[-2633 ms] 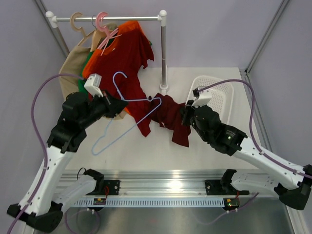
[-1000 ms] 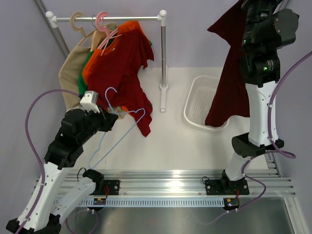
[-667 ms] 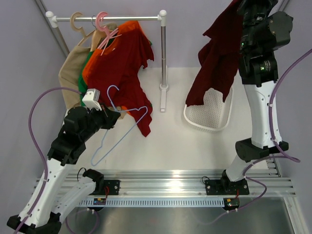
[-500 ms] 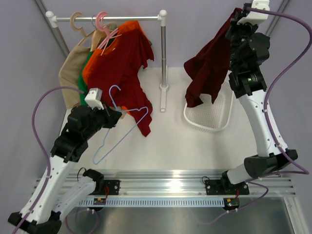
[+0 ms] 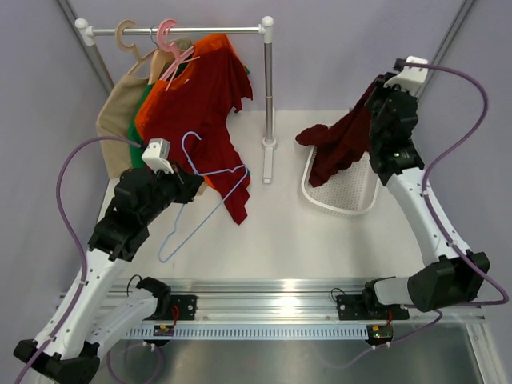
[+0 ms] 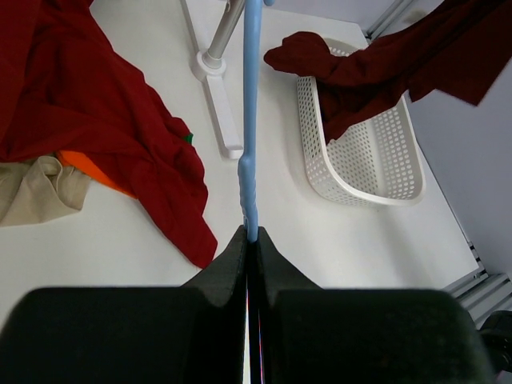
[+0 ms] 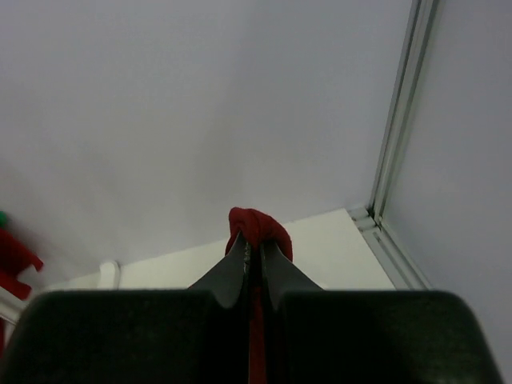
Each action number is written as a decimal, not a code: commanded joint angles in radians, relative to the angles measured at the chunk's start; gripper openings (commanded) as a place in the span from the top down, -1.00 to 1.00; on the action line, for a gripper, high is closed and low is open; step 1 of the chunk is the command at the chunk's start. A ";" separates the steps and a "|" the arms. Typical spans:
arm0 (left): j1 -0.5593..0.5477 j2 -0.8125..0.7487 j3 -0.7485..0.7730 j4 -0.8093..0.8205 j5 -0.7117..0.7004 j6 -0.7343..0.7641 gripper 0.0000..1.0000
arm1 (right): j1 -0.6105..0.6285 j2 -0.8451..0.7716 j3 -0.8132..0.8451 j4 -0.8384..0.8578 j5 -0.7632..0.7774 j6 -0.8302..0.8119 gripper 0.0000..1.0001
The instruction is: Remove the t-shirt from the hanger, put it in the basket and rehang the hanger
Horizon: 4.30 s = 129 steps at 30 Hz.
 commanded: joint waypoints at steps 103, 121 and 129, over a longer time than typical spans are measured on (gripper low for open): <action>0.016 1.268 1.333 0.195 -0.263 0.335 1.00 | 0.002 -0.663 -0.504 -0.511 -0.291 0.521 -0.77; 0.039 1.245 1.223 0.218 -0.236 0.313 0.08 | -0.005 -0.408 -0.386 -0.403 -0.105 0.484 -0.92; 0.042 1.146 1.172 0.243 -0.237 0.327 -0.76 | -0.184 -0.276 -0.327 -0.413 -0.160 0.479 -0.67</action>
